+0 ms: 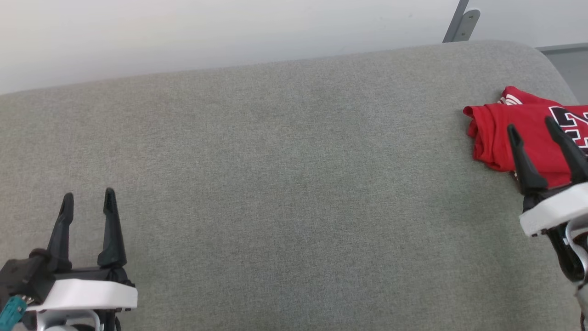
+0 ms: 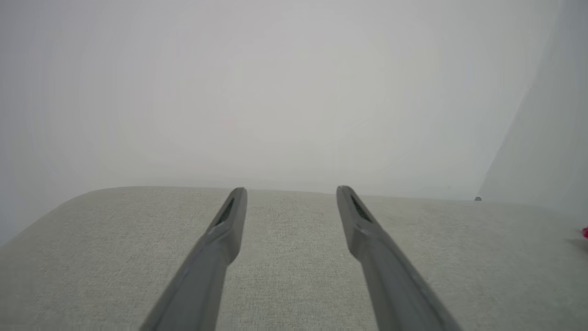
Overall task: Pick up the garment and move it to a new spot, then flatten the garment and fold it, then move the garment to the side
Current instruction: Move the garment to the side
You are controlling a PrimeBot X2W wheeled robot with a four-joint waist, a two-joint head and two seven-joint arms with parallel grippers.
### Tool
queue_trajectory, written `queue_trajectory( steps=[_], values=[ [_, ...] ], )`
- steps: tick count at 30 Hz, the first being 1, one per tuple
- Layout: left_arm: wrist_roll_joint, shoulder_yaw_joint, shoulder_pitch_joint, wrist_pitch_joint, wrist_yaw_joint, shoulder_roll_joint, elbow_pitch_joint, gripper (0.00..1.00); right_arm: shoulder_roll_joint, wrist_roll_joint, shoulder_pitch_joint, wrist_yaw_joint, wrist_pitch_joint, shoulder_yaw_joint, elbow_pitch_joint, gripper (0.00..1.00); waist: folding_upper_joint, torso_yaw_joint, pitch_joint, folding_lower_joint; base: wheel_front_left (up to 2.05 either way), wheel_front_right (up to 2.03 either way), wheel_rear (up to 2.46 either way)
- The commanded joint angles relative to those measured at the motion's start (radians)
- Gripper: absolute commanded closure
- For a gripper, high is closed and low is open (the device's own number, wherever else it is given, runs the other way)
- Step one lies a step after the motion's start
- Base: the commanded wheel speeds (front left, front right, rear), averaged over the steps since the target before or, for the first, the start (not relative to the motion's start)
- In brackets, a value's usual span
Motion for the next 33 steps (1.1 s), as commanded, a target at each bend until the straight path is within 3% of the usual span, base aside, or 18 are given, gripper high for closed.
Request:
queue_trajectory(
  steps=[1,11,18,33],
  values=[
    [0.013,0.009,0.020,-0.005,-0.001,-0.001,-0.004,0.00,0.024,-0.046,0.042,-0.001,-0.004,-0.045,-0.044,0.00,-0.0001,0.000,-0.004,0.0000,0.00,0.00,0.00],
    [0.005,0.025,0.092,-0.005,-0.001,-0.004,-0.009,0.00,0.103,-0.175,0.196,-0.001,-0.004,-0.174,-0.188,0.00,-0.0001,0.004,-0.035,0.0000,0.00,0.00,0.00],
    [-0.018,0.036,0.148,-0.005,-0.001,-0.001,-0.014,0.00,0.137,-0.205,0.281,-0.001,-0.004,-0.235,-0.257,0.00,-0.0001,0.009,-0.047,0.0000,0.00,0.00,0.00],
    [-0.059,0.052,0.188,-0.005,-0.001,-0.029,-0.001,0.00,0.162,-0.222,0.348,-0.001,-0.004,-0.279,-0.282,0.00,-0.0001,0.028,-0.069,0.0000,0.00,0.00,0.00]
  ],
)
